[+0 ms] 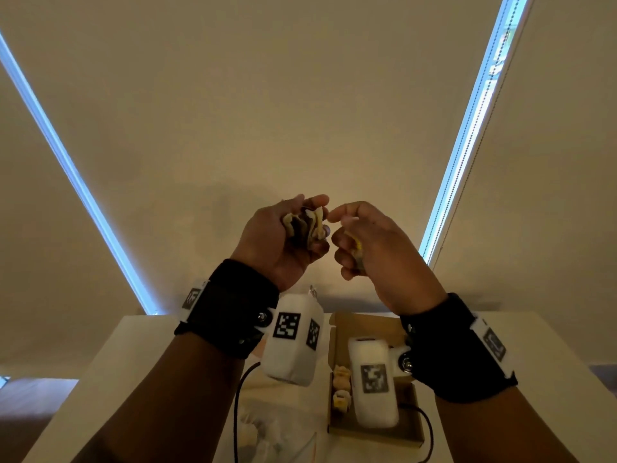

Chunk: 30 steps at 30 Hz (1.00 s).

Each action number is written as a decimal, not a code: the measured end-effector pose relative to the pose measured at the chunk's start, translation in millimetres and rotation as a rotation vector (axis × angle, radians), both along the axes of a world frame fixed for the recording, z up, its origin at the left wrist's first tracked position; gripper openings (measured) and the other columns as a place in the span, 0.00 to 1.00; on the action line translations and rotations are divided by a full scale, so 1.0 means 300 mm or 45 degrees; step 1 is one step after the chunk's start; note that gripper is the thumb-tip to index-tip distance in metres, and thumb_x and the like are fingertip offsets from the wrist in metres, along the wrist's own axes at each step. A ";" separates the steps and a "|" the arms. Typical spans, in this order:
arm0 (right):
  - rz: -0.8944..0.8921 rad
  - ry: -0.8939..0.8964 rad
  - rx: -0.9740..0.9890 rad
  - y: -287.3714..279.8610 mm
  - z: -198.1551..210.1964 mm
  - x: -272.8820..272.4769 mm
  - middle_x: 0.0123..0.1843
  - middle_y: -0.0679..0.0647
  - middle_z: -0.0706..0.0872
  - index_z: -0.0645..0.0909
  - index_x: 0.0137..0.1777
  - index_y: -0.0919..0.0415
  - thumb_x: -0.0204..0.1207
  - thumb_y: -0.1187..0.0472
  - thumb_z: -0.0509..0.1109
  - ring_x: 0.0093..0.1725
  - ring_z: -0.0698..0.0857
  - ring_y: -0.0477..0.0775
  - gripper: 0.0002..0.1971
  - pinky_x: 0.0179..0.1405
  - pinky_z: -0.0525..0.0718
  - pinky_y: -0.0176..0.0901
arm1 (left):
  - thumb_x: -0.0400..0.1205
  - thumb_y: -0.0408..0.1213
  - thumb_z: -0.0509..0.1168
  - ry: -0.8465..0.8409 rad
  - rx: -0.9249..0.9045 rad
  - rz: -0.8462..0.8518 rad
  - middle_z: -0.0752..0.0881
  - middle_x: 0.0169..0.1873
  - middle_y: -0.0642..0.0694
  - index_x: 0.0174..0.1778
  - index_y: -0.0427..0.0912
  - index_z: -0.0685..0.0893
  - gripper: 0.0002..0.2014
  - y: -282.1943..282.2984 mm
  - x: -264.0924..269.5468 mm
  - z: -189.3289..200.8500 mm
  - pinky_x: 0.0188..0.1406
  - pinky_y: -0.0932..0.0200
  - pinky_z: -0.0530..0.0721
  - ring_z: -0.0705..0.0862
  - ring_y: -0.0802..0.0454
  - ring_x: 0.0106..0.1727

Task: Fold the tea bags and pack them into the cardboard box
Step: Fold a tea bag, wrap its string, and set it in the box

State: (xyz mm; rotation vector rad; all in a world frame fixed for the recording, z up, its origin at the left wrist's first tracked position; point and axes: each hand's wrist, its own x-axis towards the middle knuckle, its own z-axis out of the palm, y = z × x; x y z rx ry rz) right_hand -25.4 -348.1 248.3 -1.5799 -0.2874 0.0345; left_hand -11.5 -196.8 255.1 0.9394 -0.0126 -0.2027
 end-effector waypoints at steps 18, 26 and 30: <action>-0.312 -0.185 0.015 -0.043 0.011 0.014 0.31 0.50 0.82 0.87 0.47 0.54 0.84 0.58 0.69 0.29 0.76 0.47 0.06 0.34 0.81 0.48 | 0.85 0.20 0.57 -0.054 0.187 0.131 0.92 0.43 0.38 0.51 0.33 0.88 0.14 0.036 -0.041 -0.043 0.27 0.63 0.85 0.90 0.46 0.39; -0.353 -0.254 0.071 -0.077 0.014 0.021 0.33 0.51 0.82 0.87 0.50 0.57 0.85 0.59 0.69 0.28 0.76 0.48 0.06 0.34 0.79 0.49 | 0.88 0.30 0.62 -0.056 0.336 0.258 0.90 0.39 0.47 0.55 0.35 0.87 0.08 0.094 -0.024 -0.085 0.22 0.67 0.72 0.77 0.58 0.28; -0.401 -0.242 0.103 -0.096 0.003 0.029 0.36 0.53 0.85 0.87 0.51 0.58 0.85 0.59 0.69 0.27 0.76 0.48 0.05 0.34 0.79 0.49 | 0.89 0.31 0.62 -0.056 0.297 0.386 0.86 0.37 0.49 0.53 0.37 0.87 0.08 0.145 -0.002 -0.084 0.21 0.68 0.71 0.75 0.58 0.28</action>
